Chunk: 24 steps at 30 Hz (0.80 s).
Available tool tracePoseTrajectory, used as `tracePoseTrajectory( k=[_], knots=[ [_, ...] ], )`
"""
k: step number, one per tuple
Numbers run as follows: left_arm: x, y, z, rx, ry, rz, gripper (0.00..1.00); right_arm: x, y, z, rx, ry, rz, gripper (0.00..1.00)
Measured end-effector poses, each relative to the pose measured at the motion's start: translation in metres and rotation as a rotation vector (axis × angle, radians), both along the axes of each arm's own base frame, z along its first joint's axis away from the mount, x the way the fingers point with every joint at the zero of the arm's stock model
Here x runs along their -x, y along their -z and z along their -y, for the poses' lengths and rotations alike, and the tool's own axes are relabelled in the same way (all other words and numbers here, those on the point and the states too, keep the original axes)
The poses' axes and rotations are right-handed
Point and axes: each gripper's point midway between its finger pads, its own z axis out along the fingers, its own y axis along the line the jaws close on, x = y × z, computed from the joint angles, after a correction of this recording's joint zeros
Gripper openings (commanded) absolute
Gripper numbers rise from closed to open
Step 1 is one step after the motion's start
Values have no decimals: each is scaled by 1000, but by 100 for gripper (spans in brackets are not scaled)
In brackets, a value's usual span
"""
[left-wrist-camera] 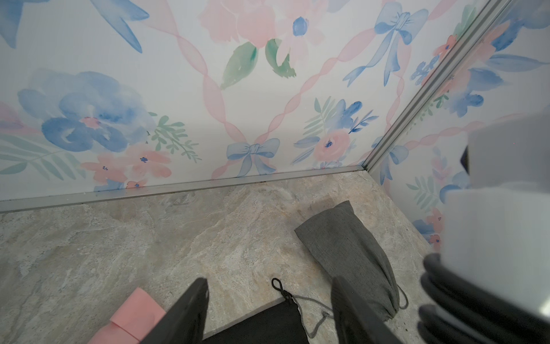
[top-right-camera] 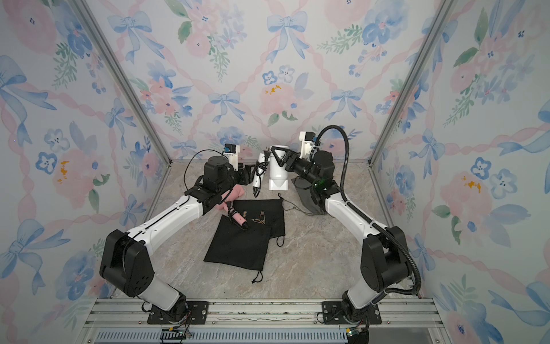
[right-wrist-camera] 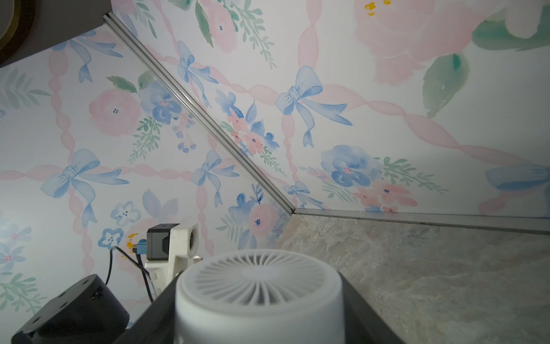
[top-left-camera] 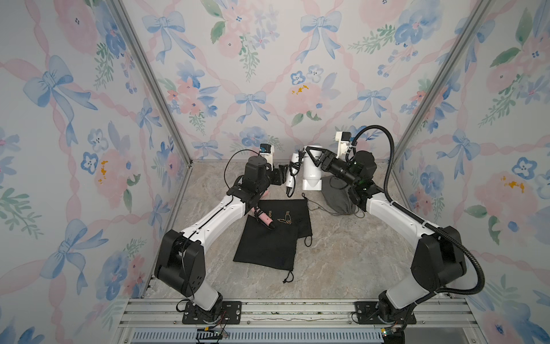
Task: Pack away hair dryers
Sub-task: Fold the hair dryer.
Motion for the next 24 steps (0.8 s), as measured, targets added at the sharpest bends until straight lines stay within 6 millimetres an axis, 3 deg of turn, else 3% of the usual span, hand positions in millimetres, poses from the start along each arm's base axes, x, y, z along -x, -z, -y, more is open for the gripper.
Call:
tracePoseTrajectory(
  k=[16, 24],
  knots=[
    [-3, -3, 12, 3, -47, 9, 64, -15, 19, 5, 29, 64, -31, 32],
    [-3, -2, 13, 15, -56, 2, 63, -16, 19, 7, 23, 72, -29, 31]
  ],
)
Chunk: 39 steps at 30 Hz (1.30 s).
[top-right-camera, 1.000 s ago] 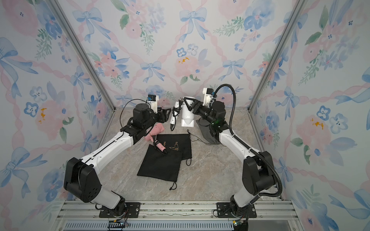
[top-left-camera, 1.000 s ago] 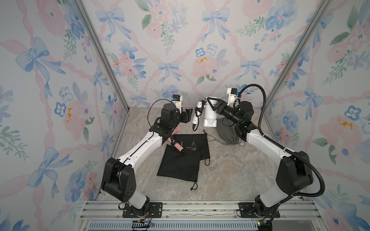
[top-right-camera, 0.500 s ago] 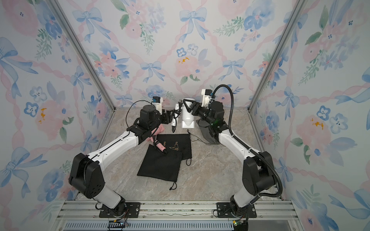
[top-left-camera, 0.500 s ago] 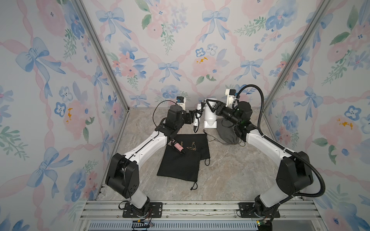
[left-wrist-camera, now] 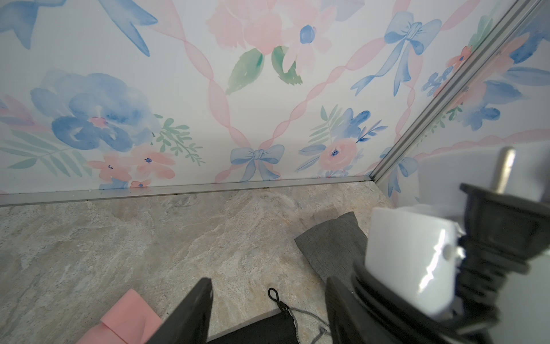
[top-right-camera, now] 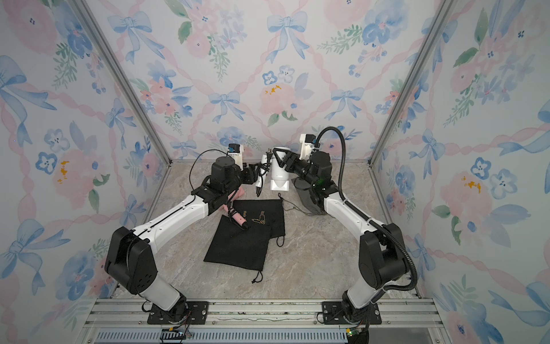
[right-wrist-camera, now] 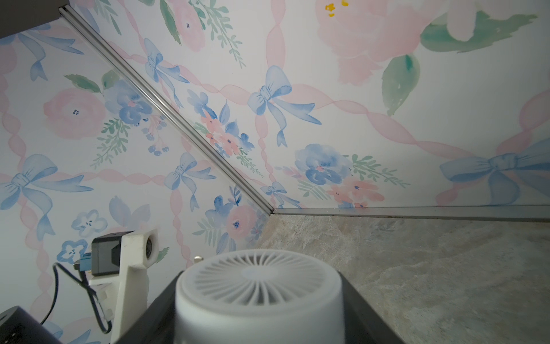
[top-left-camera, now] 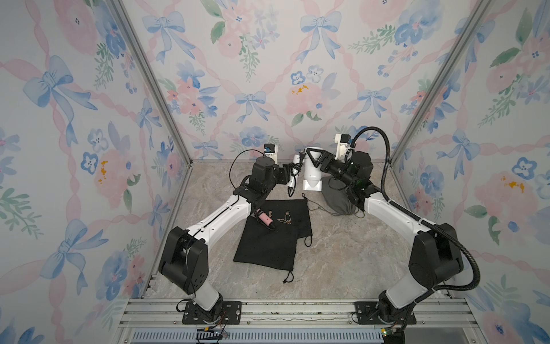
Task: Pack away hair dryers
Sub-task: Fold the hair dryer.
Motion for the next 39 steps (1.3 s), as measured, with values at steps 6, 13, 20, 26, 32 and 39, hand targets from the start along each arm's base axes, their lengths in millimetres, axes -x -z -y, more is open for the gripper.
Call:
tracePoseTrajectory(
  k=[6, 13, 20, 26, 32, 39],
  knots=[
    [-1, -1, -1, 0, -2, 2, 63, -1, 0, 0, -2, 5, 3, 31],
    [4, 7, -6, -45, 65, -17, 63, 3, 2, -3, 11, -21, 8, 31],
    [14, 34, -14, -104, 121, -85, 64, 16, -8, -10, 27, -59, 41, 32],
    [21, 42, -11, -106, 169, -116, 63, 24, -13, -15, 33, -87, 59, 32],
    [25, 45, -6, -97, 210, -133, 63, 25, -11, -16, 41, -95, 58, 32],
    [29, 45, -2, -90, 235, -139, 62, 26, -12, -17, 41, -107, 58, 32]
  ],
)
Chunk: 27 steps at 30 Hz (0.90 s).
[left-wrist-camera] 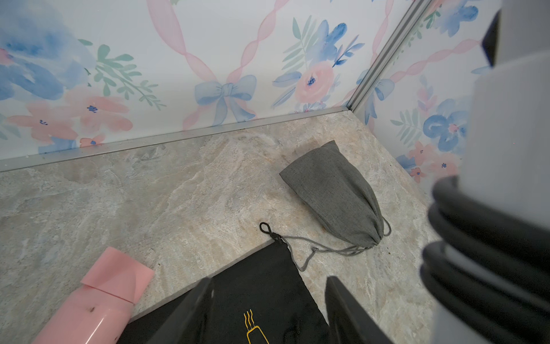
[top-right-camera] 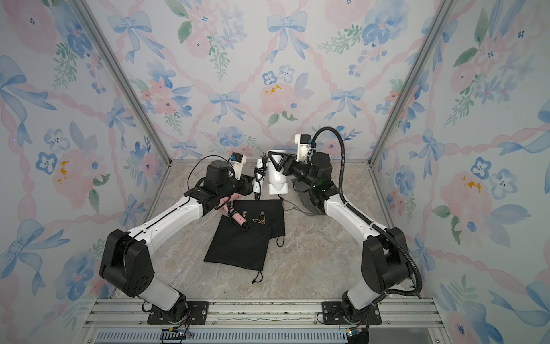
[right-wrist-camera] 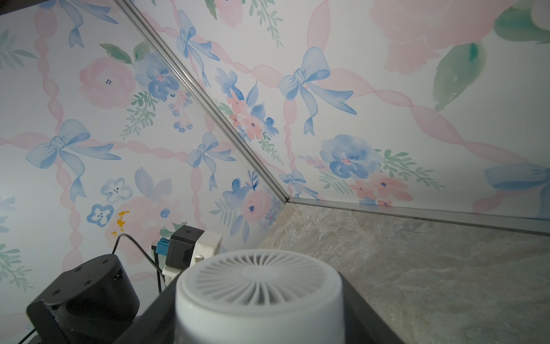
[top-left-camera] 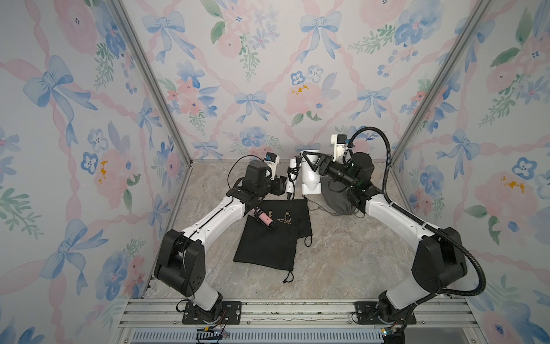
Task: Pack away hair dryers
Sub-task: Fold the hair dryer.
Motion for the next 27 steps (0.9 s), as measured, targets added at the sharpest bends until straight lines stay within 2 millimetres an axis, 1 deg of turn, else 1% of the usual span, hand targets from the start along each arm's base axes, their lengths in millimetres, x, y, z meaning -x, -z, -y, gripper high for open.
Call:
tracePoseTrajectory(
  k=[13, 27],
  knots=[
    [4, 0, 7, -17, -2, -3, 60, 0, 1, 0, 2, -6, -3, 32],
    [0, -5, 11, -23, -25, 2, 59, -3, -2, 4, -6, 15, 5, 32]
  ],
)
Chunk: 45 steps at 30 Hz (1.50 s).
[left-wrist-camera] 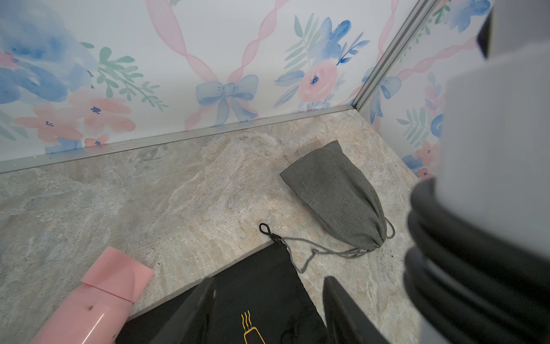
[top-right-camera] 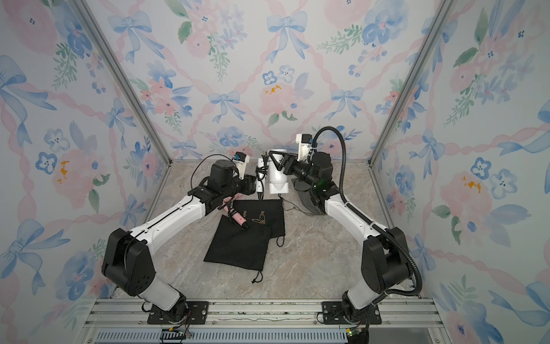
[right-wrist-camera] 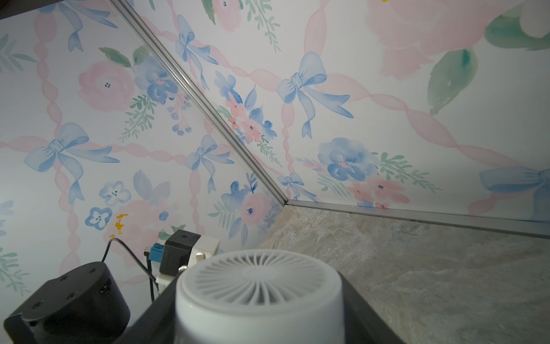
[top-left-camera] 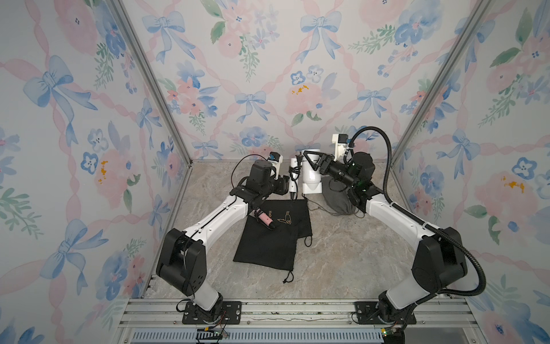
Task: Pack away hair dryers
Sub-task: Fold the hair dryer.
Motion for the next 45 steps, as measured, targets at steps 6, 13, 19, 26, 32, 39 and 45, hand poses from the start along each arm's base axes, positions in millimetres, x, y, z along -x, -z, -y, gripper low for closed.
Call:
tracePoseTrajectory(
  k=[6, 13, 19, 26, 32, 39, 45],
  knots=[
    [-3, -2, 2, 5, -6, 1, 59, -2, -1, 2, -7, 15, 4, 32],
    [-5, -6, 3, 9, -12, 4, 59, -4, -3, 3, -20, 25, 4, 32],
    [-5, -7, 5, 20, -16, 0, 59, -5, -4, 4, -28, 32, 2, 32],
    [-8, -12, 11, 24, -18, 10, 59, -9, -7, 6, -42, 51, 14, 32],
    [-6, -11, 8, 25, -18, 7, 64, -10, -7, 8, -38, 52, 13, 32],
    [9, -26, -10, 67, 16, 24, 78, -6, 0, 5, -22, 28, -6, 33],
    [23, -52, -32, 149, 47, 53, 87, 0, 4, 2, -8, 1, -15, 33]
  ],
)
